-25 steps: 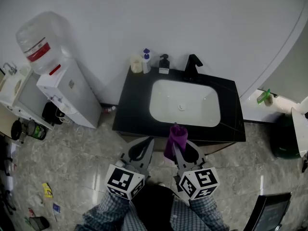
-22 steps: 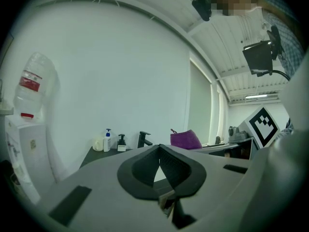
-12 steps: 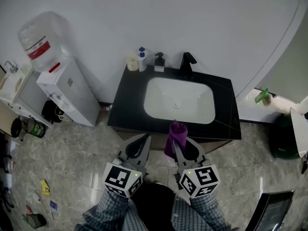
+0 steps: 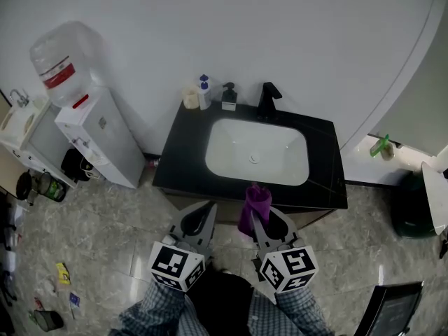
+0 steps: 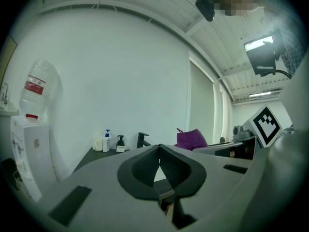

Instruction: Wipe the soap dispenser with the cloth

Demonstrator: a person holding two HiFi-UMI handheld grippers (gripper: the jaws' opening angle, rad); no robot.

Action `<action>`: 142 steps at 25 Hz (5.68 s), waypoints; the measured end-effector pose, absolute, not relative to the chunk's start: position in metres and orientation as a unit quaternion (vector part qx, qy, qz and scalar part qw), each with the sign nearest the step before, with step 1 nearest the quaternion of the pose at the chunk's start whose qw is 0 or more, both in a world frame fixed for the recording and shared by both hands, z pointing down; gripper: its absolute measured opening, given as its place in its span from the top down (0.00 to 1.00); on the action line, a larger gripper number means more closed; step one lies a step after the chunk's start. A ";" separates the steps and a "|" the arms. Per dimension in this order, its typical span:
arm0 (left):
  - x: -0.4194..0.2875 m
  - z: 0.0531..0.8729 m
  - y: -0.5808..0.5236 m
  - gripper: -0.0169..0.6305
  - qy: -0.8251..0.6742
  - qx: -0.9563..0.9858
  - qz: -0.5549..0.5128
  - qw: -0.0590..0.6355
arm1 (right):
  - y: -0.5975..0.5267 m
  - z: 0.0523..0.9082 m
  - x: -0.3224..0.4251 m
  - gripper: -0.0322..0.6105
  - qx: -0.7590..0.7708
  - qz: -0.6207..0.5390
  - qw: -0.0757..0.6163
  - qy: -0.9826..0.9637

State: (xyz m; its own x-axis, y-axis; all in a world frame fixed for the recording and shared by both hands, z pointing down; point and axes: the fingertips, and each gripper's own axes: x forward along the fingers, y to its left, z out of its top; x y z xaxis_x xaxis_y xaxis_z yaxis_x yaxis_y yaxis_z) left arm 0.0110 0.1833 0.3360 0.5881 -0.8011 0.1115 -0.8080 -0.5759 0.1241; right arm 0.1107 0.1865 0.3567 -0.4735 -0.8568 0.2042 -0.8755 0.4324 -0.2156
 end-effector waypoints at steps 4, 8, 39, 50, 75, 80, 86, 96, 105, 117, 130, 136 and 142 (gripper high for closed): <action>0.013 0.338 0.180 0.96 -0.453 0.888 0.019 0.080 | 0.183 0.357 0.114 0.81 0.514 0.148 0.027 -0.845; 0.015 0.339 0.172 0.96 -0.450 0.890 0.017 0.079 | 0.176 0.357 0.116 0.81 0.518 0.141 0.028 -0.843; -0.046 0.352 -0.107 0.96 -0.433 0.895 0.029 0.101 | -0.097 0.368 0.056 0.81 0.532 0.174 0.035 -0.828; -0.052 0.376 -0.165 0.96 -0.403 0.905 0.040 0.128 | -0.154 0.390 0.048 0.81 0.554 0.193 0.054 -0.808; -0.052 0.398 -0.191 0.96 -0.451 0.877 0.059 0.154 | -0.285 0.389 0.065 0.81 0.515 0.157 0.079 -0.839; -0.057 0.405 -0.197 0.96 -0.468 0.867 0.058 0.163 | -0.324 0.400 0.068 0.81 0.516 0.167 0.079 -0.836; -0.058 0.414 -0.203 0.96 -0.477 0.860 0.065 0.170 | -0.358 0.418 0.061 0.81 0.509 0.177 0.084 -0.838; -0.058 0.432 -0.207 0.96 -0.477 0.858 0.074 0.178 | -0.378 0.456 0.074 0.81 0.515 0.212 0.078 -0.827; -0.045 0.434 -0.209 0.96 -0.465 0.864 0.069 0.182 | -0.388 0.475 0.097 0.81 0.547 0.225 0.079 -0.803; -0.039 0.444 -0.208 0.96 -0.454 0.866 0.086 0.189 | -0.381 0.538 0.118 0.81 0.565 0.296 0.098 -0.764; -0.027 0.446 -0.209 0.96 -0.444 0.871 0.085 0.191 | -0.367 0.531 0.123 0.81 0.566 0.276 0.118 -0.768; -0.025 0.442 -0.211 0.96 -0.440 0.875 0.078 0.188 | -0.377 0.488 0.115 0.81 0.565 0.239 0.094 -0.784; -0.027 0.435 -0.213 0.96 -0.446 0.872 0.071 0.189 | -0.383 0.442 0.096 0.81 0.546 0.174 0.089 -0.815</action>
State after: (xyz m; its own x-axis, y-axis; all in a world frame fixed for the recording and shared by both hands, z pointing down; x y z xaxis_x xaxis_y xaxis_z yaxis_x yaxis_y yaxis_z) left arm -0.0269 -0.2132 0.4352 0.5922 -0.7507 0.2928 -0.8045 -0.5307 0.2666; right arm 0.0959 -0.3835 0.4419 -0.3873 -0.8591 0.3346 -0.9208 0.3426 -0.1862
